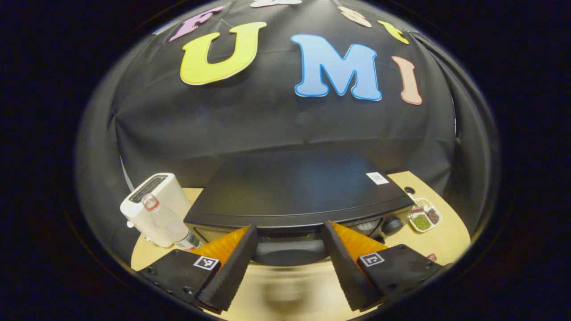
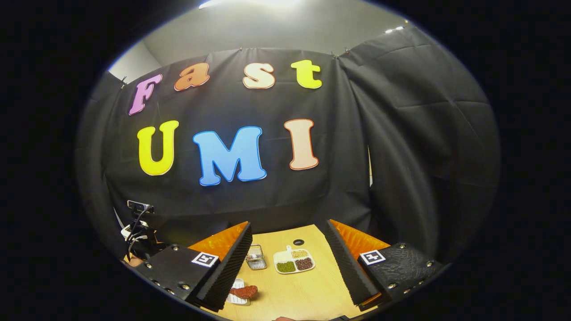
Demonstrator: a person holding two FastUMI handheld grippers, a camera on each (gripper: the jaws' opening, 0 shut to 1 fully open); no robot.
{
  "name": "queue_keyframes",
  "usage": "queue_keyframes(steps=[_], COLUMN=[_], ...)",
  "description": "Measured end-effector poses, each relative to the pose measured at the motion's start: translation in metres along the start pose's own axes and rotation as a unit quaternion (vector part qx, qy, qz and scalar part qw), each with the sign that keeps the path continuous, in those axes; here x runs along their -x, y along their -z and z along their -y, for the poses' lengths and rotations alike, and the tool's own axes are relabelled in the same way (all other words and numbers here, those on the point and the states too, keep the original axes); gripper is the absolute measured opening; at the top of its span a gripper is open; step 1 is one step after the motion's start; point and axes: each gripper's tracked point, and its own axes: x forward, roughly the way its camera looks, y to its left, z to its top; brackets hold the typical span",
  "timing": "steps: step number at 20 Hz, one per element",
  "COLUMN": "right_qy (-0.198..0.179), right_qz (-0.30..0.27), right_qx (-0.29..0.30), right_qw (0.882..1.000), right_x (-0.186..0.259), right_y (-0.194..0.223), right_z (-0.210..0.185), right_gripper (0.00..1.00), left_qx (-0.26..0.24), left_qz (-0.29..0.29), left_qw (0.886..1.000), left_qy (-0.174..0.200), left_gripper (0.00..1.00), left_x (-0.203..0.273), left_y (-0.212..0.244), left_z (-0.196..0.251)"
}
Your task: Open the electric oven with the left hand, put the food in, and close the electric oven.
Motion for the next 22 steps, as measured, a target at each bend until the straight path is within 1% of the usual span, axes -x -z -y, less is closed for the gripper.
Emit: queue_keyframes(steps=[1, 2, 3, 4, 5, 6, 9, 10, 14, 17, 18, 22], right_qy=[0.002, 0.003, 0.002, 0.001, 0.000, -0.003, -0.014, -0.017, -0.032, -0.037, -0.039, -0.044], right_qz=[-0.001, 0.000, 0.000, 0.000, 0.000, 0.001, 0.005, 0.006, 0.010, 0.010, 0.008, 0.004], right_qx=[0.001, 0.001, 0.000, 0.000, 0.001, 0.001, 0.003, 0.003, 0.008, 0.008, 0.006, 0.007], right_qw=[1.000, 1.000, 1.000, 1.000, 1.000, 1.000, 1.000, 1.000, 0.999, 0.999, 0.999, 0.999], right_x=[0.001, 0.002, 0.004, 0.005, 0.006, 0.007, 0.009, 0.010, 0.010, 0.010, 0.008, 0.009], right_y=[0.001, 0.001, 0.001, 0.002, 0.003, 0.003, 0.002, 0.001, -0.001, -0.001, 0.000, 0.005], right_z=[0.000, -0.001, -0.003, -0.006, -0.008, -0.011, -0.021, -0.024, -0.033, -0.033, -0.033, -0.034], right_gripper=[0.99, 0.99, 0.99, 0.99, 0.99, 0.99, 0.99, 0.99, 0.99, 0.99, 0.99, 0.99], left_qx=[0.001, -0.007, -0.008, 0.001, 0.007, 0.006, 0.006, 0.009, 0.011, 0.019, 0.021, 0.016], left_qz=[0.006, 0.005, 0.012, 0.011, 0.010, 0.009, 0.004, 0.000, -0.010, -0.021, -0.025, -0.043], left_qw=[1.000, 1.000, 1.000, 1.000, 1.000, 1.000, 1.000, 1.000, 1.000, 1.000, 0.999, 0.999], left_qy=[0.000, 0.001, 0.004, 0.005, 0.007, 0.008, 0.010, 0.011, 0.013, 0.008, 0.006, 0.003], left_gripper=[0.98, 1.00, 0.98, 1.00, 0.98, 1.00, 1.00, 0.92, 0.93, 1.00, 0.99, 0.99], left_x=[0.002, 0.002, 0.003, 0.005, 0.008, 0.012, 0.024, 0.029, 0.047, 0.056, 0.060, 0.069], left_y=[0.000, 0.002, 0.000, 0.004, 0.005, 0.008, 0.020, 0.027, 0.049, 0.066, 0.072, 0.096], left_z=[0.000, 0.000, 0.000, 0.000, -0.001, -0.001, -0.001, 0.000, 0.002, 0.003, 0.004, 0.006])
